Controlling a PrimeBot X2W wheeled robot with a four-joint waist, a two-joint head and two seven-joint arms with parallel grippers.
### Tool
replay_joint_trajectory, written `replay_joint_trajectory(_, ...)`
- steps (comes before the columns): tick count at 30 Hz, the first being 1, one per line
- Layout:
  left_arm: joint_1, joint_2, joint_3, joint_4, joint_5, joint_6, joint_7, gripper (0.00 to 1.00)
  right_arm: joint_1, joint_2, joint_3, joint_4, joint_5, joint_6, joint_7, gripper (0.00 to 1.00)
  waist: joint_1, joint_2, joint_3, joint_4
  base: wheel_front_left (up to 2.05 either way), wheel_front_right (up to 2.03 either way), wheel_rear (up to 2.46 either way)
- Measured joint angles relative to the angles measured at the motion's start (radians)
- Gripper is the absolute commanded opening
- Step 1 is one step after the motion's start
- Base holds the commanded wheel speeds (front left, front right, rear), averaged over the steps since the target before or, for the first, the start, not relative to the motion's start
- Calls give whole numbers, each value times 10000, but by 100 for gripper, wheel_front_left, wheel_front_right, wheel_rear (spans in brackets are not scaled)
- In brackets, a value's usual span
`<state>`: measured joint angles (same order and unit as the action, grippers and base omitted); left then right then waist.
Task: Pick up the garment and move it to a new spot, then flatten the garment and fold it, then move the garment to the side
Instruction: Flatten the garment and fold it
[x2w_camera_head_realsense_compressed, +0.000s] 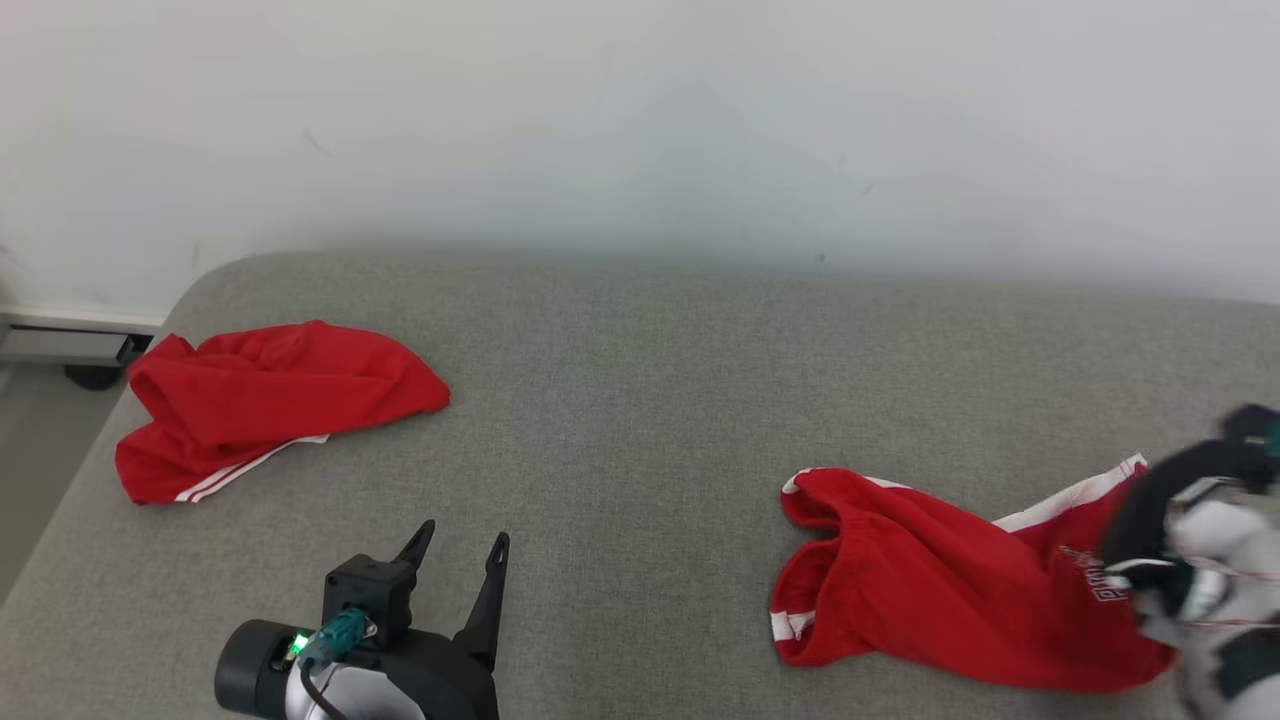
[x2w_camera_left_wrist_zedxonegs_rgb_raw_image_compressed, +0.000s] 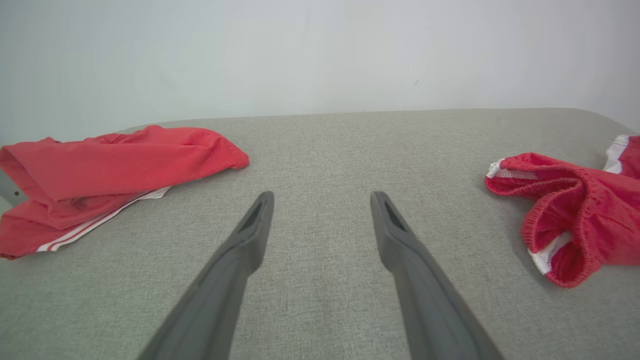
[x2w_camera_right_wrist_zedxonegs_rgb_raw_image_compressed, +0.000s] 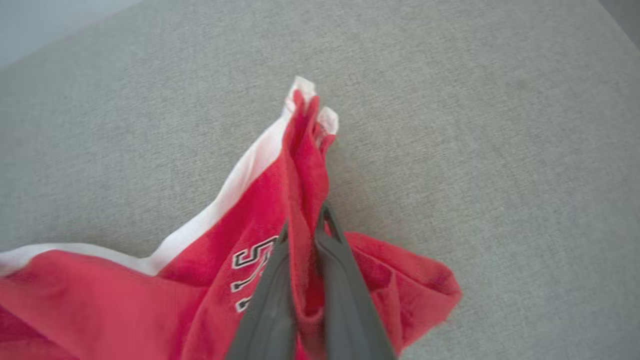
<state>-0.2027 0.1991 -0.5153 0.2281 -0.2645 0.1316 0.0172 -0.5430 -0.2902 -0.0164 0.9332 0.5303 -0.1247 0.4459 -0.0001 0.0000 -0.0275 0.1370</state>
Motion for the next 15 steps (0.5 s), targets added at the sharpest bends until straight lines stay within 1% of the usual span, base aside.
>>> replay_joint_trajectory(3,2,-21,-6,4,-56,0,0,100,1,840,389,-391,63,2,50,0,0,0,-132,-79,0,0,0)
replay_joint_trajectory(4,7,-27,-8,8,-73,0,0,100,4,1032,520,-485,63,15,96,0,0,0,-179,-109,0,0,0)
replay_joint_trajectory(7,138,-29,4,19,-98,0,0,100,-6,1471,784,-784,69,215,176,0,0,0,-327,-218,0,0,0)
replay_joint_trajectory(8,160,-33,0,27,-102,0,0,100,-5,1647,859,-884,81,245,213,0,-1,0,-377,-259,0,0,0)
replay_joint_trajectory(9,160,-33,0,27,-102,0,0,100,-5,1647,859,-884,81,245,213,0,-1,0,-377,-259,0,0,0)
replay_joint_trajectory(13,158,-81,-25,35,-138,-2,2,100,9,2491,1218,-1185,180,445,299,0,0,0,-578,-418,0,0,0)
replay_joint_trajectory(15,159,-121,-92,35,-148,-12,12,100,17,2665,1358,-1377,293,500,303,0,-1,-1,-679,-475,0,0,0)
